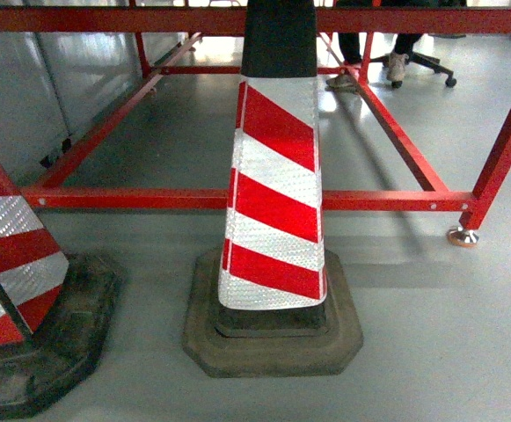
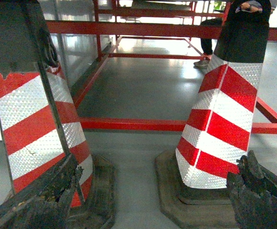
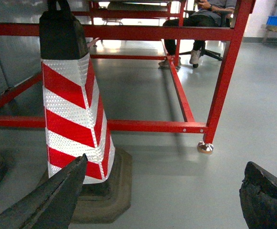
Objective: Sort blue parts and orange caps into right shelf containers
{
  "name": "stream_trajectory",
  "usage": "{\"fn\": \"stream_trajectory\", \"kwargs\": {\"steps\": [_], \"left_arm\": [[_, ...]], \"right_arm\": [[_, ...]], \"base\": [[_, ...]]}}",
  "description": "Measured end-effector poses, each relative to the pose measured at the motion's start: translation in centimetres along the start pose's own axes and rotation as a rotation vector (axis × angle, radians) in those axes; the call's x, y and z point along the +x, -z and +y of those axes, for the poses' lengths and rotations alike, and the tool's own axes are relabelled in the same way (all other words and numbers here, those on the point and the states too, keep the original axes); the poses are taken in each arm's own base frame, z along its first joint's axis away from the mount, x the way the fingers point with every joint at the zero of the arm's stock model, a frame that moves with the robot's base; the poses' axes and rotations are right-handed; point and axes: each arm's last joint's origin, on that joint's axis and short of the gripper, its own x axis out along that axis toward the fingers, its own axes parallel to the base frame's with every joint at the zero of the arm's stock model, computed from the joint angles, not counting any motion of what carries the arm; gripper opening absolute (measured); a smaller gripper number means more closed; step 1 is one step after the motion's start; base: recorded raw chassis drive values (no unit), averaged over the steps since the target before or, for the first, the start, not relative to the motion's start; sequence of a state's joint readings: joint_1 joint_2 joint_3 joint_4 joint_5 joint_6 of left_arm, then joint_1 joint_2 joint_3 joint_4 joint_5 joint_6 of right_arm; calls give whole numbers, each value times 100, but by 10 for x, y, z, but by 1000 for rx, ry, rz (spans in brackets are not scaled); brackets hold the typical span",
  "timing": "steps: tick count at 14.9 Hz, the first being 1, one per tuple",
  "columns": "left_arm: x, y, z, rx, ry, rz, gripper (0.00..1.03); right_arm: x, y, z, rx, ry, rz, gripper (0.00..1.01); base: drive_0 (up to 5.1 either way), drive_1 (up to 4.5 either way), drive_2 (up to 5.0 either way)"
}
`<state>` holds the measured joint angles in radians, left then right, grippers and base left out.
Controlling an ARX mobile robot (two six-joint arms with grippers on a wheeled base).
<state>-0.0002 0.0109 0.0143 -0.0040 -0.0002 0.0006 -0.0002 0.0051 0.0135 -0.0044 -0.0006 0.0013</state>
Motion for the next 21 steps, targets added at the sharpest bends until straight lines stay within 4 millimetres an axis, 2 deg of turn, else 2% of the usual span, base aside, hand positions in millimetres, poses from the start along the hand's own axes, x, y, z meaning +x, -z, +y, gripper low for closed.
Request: {"fn": "stream_trajectory", "kwargs": {"steps": [21], "left_arm": [[0, 0, 0, 0, 2, 2, 98]], "right_arm": [[0, 0, 0, 1, 1, 1, 98]], "base": [[0, 0, 0]]}}
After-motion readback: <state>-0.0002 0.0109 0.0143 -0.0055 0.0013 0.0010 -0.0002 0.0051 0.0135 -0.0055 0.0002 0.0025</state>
